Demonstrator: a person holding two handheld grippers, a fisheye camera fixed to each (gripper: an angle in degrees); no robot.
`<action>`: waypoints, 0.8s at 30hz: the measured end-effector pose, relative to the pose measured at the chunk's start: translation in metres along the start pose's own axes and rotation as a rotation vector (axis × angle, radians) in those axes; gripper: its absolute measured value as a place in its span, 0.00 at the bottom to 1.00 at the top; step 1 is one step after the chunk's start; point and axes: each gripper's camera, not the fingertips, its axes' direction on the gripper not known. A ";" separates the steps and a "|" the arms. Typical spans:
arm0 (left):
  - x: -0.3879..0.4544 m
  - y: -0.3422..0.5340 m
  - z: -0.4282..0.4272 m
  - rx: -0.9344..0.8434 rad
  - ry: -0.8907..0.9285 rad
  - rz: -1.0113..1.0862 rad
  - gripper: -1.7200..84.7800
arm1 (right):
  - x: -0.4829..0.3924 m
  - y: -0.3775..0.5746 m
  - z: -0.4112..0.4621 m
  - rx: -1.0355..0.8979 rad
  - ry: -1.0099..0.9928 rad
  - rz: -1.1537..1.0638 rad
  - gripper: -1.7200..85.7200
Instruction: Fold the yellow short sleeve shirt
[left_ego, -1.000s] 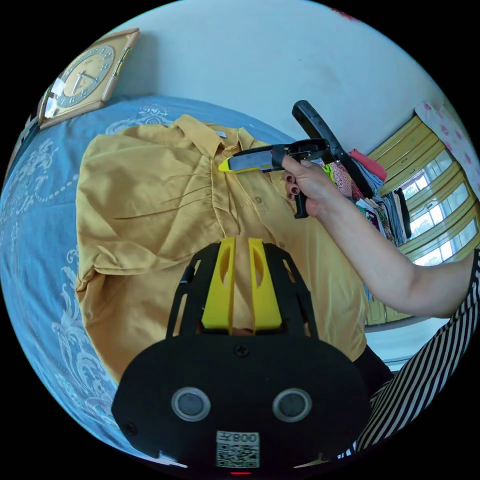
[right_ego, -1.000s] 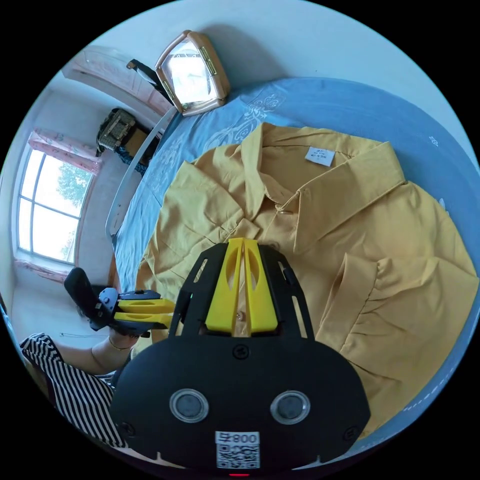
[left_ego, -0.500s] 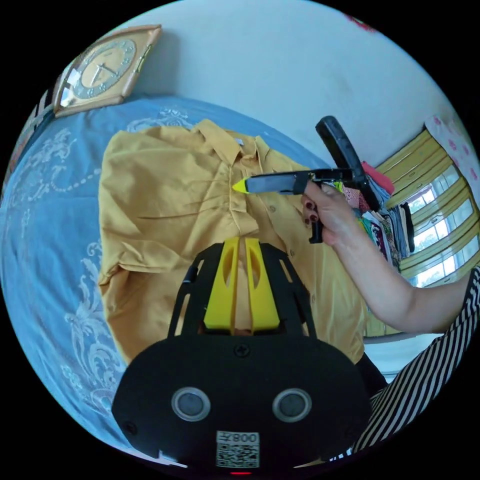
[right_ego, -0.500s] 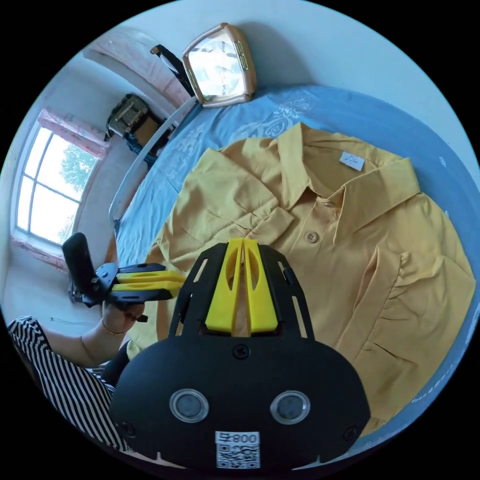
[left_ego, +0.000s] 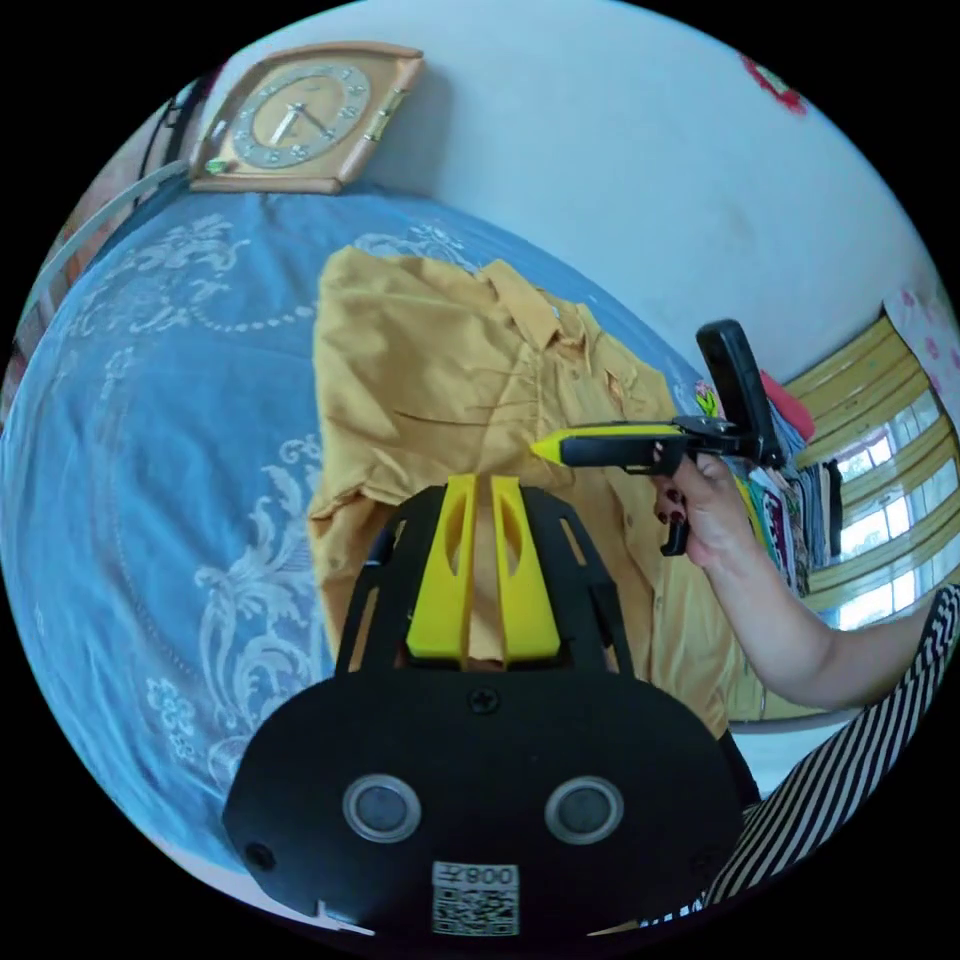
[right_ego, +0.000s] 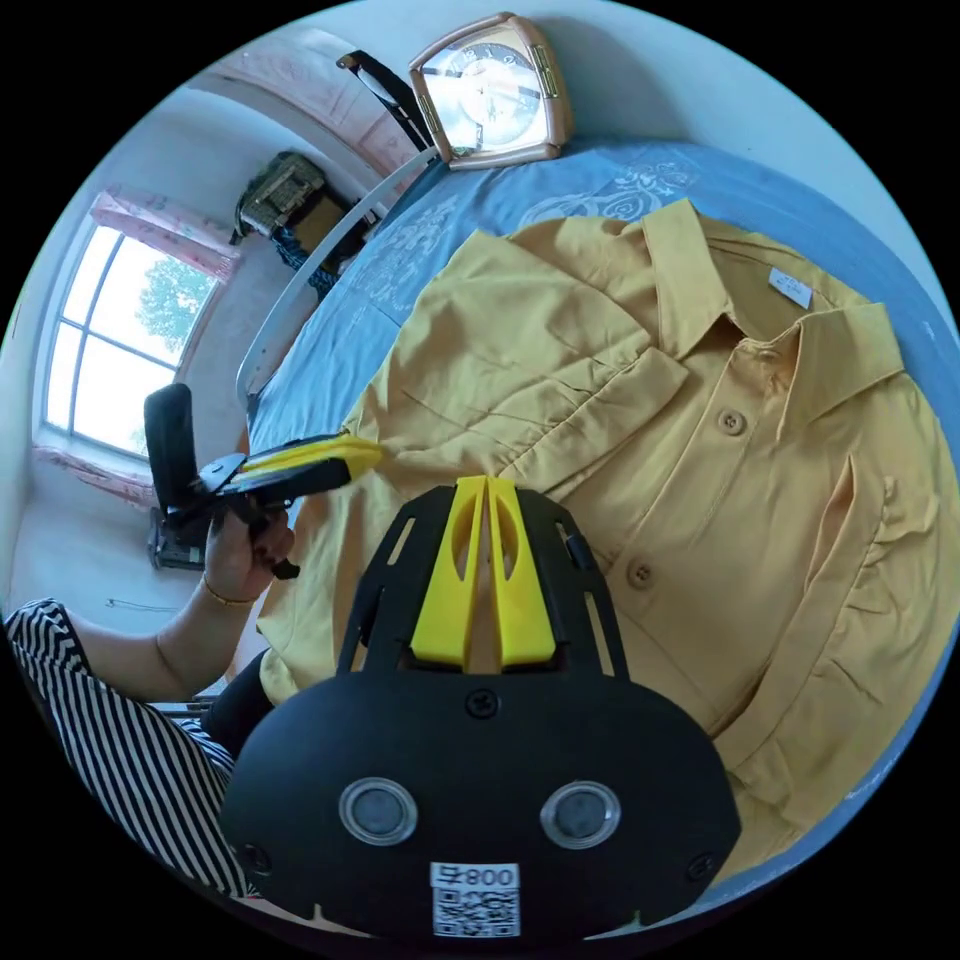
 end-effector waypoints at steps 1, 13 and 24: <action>-0.005 0.002 -0.005 0.017 -0.019 -0.013 0.04 | 0.001 0.005 0.003 0.001 0.028 -0.003 0.02; -0.054 0.054 -0.075 0.048 -0.001 -0.052 0.05 | 0.033 0.092 0.002 0.086 -0.009 0.075 0.02; -0.115 0.186 -0.152 -0.101 0.098 -0.287 0.09 | 0.074 0.333 -0.035 0.117 -0.023 0.409 0.02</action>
